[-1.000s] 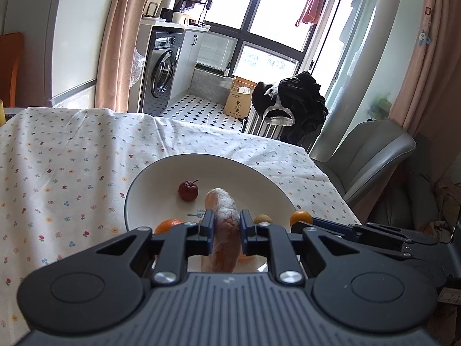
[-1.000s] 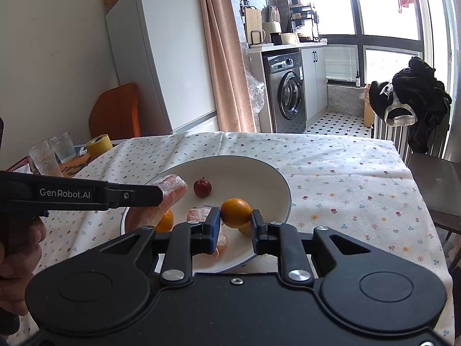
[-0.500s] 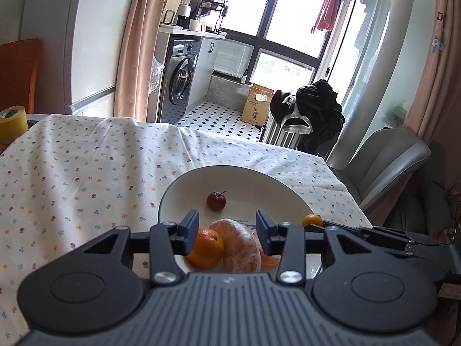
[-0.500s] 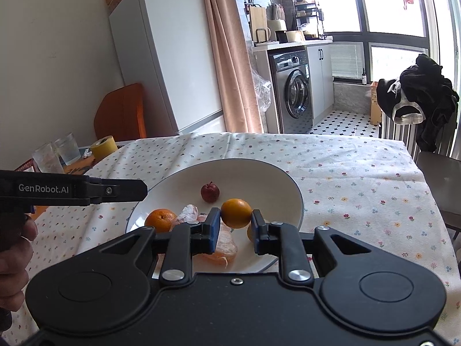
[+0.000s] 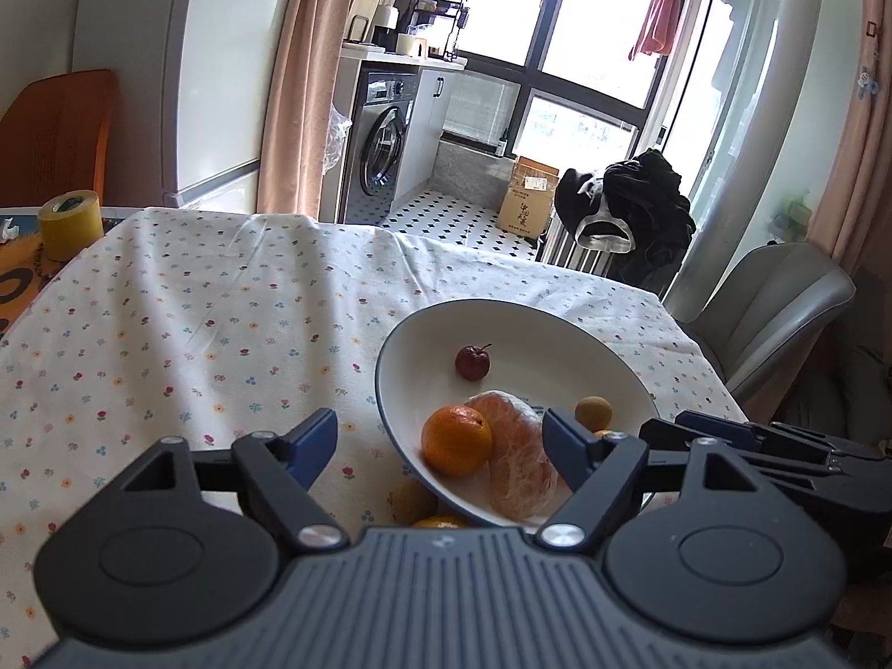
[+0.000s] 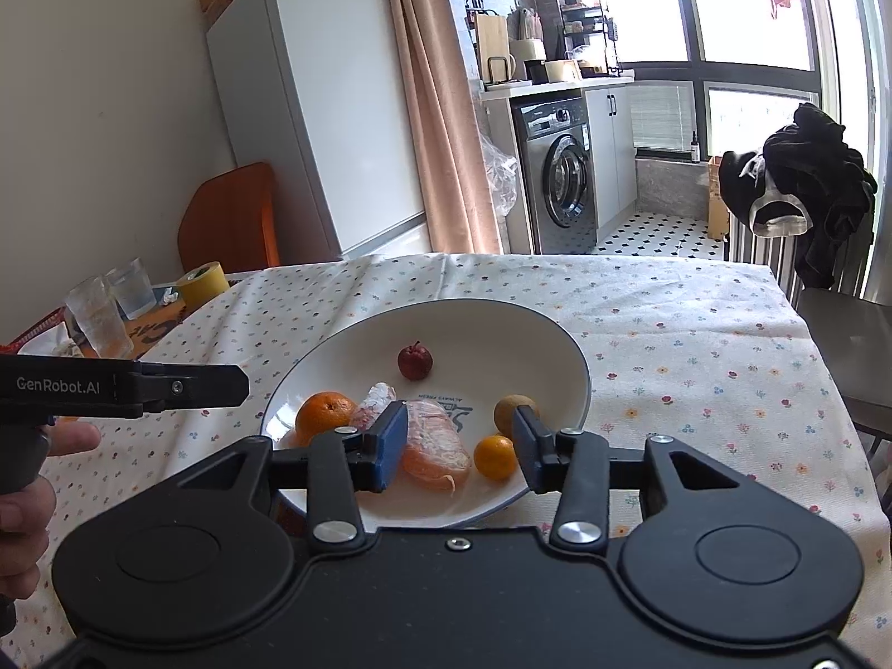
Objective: Organize fruits
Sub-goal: 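Carry the pomelo segment into the bowl with the left tool while the right tool carries an orange, then open both tools and withdraw them from the bowl toward the remaining fruit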
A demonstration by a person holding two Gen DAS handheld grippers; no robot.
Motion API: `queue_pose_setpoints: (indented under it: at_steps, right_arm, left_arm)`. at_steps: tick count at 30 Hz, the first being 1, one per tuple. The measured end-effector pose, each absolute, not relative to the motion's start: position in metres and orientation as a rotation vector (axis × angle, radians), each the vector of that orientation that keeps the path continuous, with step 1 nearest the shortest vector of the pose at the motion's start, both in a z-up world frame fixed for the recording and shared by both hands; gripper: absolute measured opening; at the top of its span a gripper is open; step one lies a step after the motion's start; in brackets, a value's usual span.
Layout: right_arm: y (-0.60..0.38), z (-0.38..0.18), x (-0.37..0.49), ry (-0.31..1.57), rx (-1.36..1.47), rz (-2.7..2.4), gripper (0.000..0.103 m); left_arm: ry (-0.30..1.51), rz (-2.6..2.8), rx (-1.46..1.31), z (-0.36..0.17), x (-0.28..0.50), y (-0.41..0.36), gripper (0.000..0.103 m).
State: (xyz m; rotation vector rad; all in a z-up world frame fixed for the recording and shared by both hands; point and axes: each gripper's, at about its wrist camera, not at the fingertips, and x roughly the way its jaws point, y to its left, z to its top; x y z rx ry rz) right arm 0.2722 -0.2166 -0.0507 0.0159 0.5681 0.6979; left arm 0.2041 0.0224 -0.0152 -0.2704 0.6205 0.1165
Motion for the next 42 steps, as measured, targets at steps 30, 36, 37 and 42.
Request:
queue_pose_setpoints:
  at_steps: [30, 36, 37, 42]
  right_arm:
    - [-0.228, -0.033, 0.220, 0.511, 0.075, 0.706, 0.102]
    - [-0.227, -0.028, 0.210, 0.494, 0.060, 0.708, 0.103]
    - [-0.227, -0.028, 0.209, 0.495, 0.061, 0.712, 0.103]
    - [-0.225, -0.025, 0.200, 0.503, 0.054, 0.740, 0.103]
  left_arm:
    - [0.558, 0.117, -0.322, -0.022, 0.134, 0.035, 0.103]
    - [0.558, 0.101, -0.326, -0.022, 0.121, 0.036, 0.103]
    - [0.555, 0.100, -0.325, -0.022, 0.119, 0.036, 0.103]
    - [0.559, 0.102, -0.325, -0.022, 0.109, 0.039, 0.103]
